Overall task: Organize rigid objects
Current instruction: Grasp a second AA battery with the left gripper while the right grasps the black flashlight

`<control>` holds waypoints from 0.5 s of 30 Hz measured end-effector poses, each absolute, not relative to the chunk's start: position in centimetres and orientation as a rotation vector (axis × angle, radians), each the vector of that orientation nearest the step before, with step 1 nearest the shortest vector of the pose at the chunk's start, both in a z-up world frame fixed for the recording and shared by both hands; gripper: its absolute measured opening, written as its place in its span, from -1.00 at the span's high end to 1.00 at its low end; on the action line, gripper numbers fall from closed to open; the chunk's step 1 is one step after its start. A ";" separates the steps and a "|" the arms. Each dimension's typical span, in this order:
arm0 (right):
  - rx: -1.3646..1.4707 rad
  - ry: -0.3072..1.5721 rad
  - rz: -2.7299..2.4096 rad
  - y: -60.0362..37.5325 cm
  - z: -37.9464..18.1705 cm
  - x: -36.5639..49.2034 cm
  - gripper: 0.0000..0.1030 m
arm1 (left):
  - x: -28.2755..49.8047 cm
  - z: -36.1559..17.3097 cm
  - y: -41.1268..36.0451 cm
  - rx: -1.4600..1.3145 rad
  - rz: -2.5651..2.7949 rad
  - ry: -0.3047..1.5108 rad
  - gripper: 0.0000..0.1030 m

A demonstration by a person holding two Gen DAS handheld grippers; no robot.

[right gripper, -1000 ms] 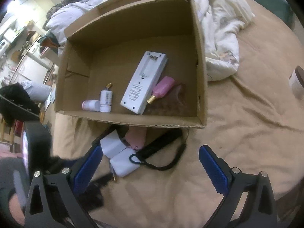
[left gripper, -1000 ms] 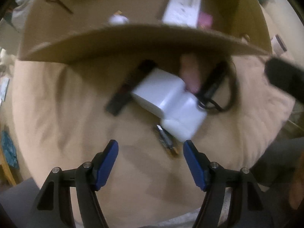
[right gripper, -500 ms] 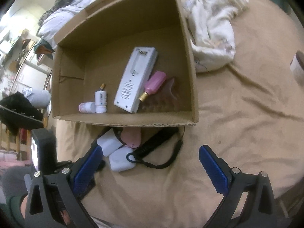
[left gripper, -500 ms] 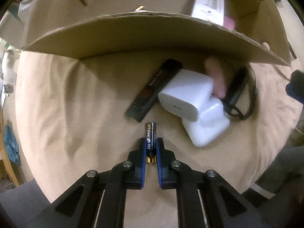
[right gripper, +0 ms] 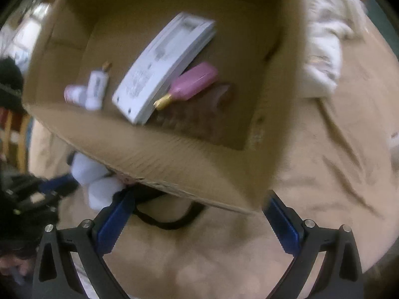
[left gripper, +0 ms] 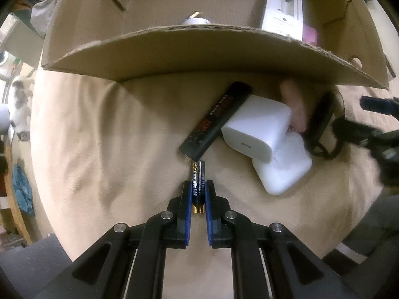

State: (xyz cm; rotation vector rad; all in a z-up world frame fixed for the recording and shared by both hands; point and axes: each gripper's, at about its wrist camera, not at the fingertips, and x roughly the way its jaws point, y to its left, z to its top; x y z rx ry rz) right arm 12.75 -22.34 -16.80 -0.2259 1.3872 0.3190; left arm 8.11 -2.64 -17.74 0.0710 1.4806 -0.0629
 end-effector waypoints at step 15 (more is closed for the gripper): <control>-0.394 1.355 0.377 -18.2 -19.7 12.4 -1.00 | 7.5 -15.0 -3.9 0.047 -0.020 1.439 0.82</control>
